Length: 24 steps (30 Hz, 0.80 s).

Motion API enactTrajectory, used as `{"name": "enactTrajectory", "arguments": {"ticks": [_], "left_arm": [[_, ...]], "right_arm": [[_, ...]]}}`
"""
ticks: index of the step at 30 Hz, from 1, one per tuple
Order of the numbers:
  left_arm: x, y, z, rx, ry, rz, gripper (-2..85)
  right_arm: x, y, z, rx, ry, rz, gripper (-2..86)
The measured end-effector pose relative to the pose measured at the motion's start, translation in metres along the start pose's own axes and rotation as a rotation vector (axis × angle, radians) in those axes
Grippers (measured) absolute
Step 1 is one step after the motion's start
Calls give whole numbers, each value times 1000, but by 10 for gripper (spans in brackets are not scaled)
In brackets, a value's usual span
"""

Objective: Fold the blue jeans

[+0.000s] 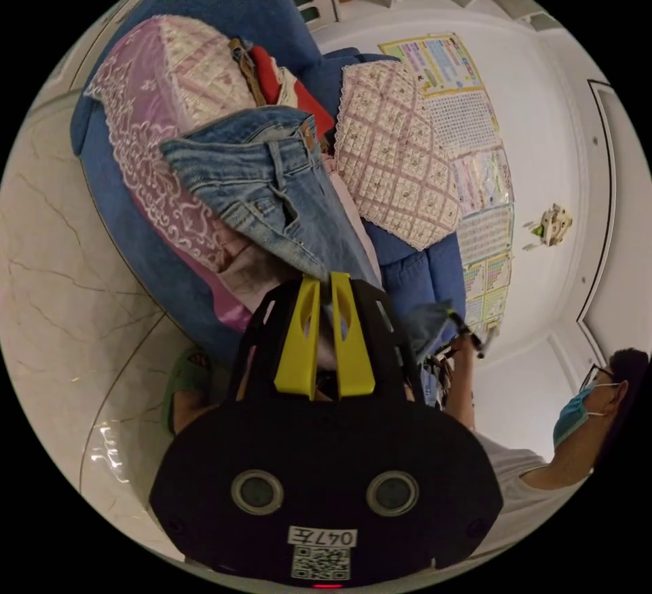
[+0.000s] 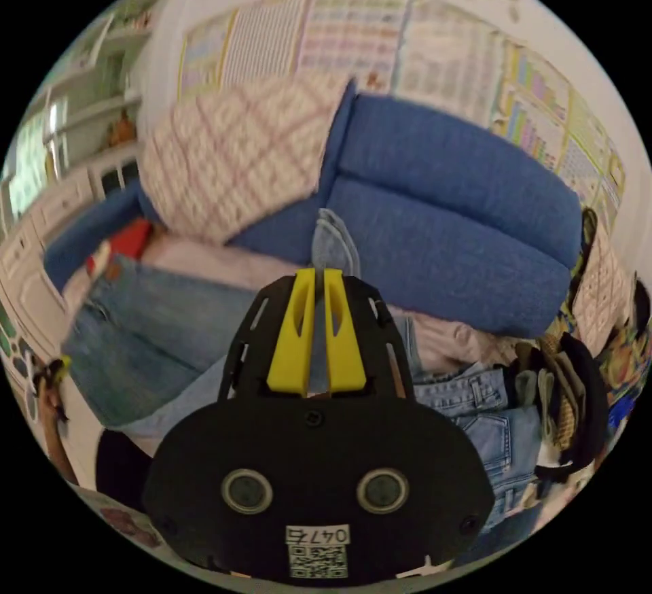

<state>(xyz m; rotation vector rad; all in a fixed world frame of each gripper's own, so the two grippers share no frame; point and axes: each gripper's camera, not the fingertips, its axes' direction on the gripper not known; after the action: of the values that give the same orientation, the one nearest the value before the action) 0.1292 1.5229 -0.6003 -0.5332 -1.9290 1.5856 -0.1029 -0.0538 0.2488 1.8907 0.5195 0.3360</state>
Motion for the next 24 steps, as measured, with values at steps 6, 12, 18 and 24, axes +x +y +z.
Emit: {"name": "enactTrajectory", "arguments": {"ticks": [6, 12, 18, 24], "left_arm": [[2, 6, -12, -15, 25, 76, 6], [-14, 2, 14, -186, -101, 86, 0], [-48, 2, 21, -211, -57, -1, 3], [-63, 10, 18, -181, -71, -33, 43]], "right_arm": [[91, 131, -72, 164, -87, 270, 1], [110, 310, -13, -195, -47, 414, 2], [98, 369, -7, -192, -58, 401, 4], [80, 421, -21, -147, 38, 462, 24]]}}
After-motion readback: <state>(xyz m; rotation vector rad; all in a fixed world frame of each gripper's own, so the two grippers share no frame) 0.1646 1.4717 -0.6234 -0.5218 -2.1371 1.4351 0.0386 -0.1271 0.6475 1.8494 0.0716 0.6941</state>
